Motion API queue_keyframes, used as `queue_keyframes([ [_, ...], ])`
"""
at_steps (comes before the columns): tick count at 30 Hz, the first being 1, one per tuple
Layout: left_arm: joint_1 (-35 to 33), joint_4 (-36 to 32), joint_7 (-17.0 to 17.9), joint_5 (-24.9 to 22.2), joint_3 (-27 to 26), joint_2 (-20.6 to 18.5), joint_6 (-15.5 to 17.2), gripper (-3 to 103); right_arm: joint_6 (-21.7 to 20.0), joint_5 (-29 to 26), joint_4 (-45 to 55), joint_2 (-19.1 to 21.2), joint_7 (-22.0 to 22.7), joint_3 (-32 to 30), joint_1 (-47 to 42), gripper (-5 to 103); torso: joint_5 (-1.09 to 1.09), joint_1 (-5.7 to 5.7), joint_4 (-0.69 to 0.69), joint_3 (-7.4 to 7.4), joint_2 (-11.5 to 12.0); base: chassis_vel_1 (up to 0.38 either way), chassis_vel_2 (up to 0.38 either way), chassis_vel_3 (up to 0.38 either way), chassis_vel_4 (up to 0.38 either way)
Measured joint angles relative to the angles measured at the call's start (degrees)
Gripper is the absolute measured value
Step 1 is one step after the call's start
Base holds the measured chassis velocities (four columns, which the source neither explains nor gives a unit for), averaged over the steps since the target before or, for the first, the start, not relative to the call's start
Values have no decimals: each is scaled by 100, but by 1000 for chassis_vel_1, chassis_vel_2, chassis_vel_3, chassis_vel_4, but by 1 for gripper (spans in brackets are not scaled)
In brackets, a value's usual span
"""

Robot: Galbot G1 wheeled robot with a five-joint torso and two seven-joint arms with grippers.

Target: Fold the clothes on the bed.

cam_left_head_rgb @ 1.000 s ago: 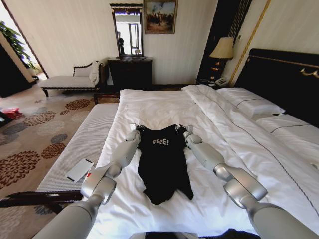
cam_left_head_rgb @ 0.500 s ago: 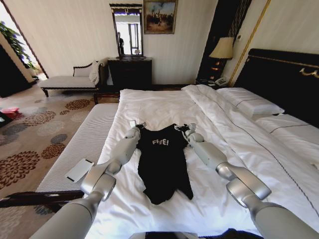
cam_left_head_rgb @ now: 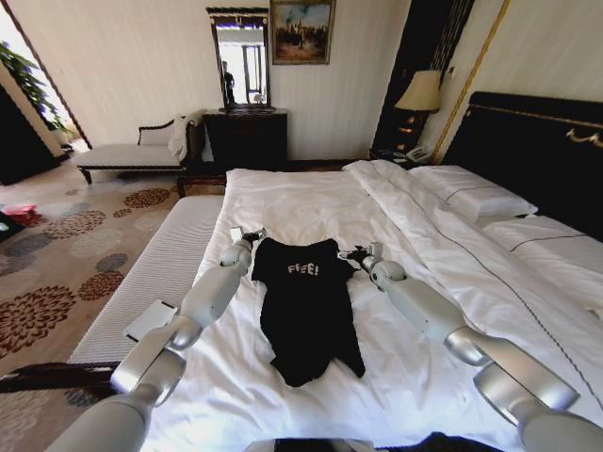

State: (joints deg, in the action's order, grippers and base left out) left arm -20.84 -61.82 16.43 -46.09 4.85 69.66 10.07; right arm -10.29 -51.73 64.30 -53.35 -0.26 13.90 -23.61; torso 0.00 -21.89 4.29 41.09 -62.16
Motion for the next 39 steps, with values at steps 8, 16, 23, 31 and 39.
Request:
queue_keyframes([
  [8, -842, -1477, 156, -277, 38, -910, 111, 100, -188, -492, 1224, 568, 206, -692, -667, 100, -2, 1, 0, 0, 0, 0, 0, 0, 0],
  [16, -2020, -3088, 182, -502, -480, -1887, 222, 100, -444, -1237, 2784, 1408, 267, -2343, -2413, 100, 1, 2, 7, -2, -1, 0, 0, 0, 0],
  [23, -3009, -3885, 167, -482, -997, -2364, 243, 100, -569, -1852, 3742, 1665, 218, -3541, -3783, 100, 1, 2, -4, -1, -1, 0, 0, 0, 0],
  [31, -3757, -4401, 49, -195, -1521, -2520, 159, 100, -749, -2440, 4786, 1574, 267, -4591, -5805, 100, 2, 2, 1, -1, -1, 0, 0, 0, 0],
  [39, -4072, -4585, 7, -129, -1836, -2455, 126, 100, -1005, -2560, 5674, 1200, 535, -4977, -7151, 100, -1, -1, 1, 0, -1, 0, 0, 0, 0],
])
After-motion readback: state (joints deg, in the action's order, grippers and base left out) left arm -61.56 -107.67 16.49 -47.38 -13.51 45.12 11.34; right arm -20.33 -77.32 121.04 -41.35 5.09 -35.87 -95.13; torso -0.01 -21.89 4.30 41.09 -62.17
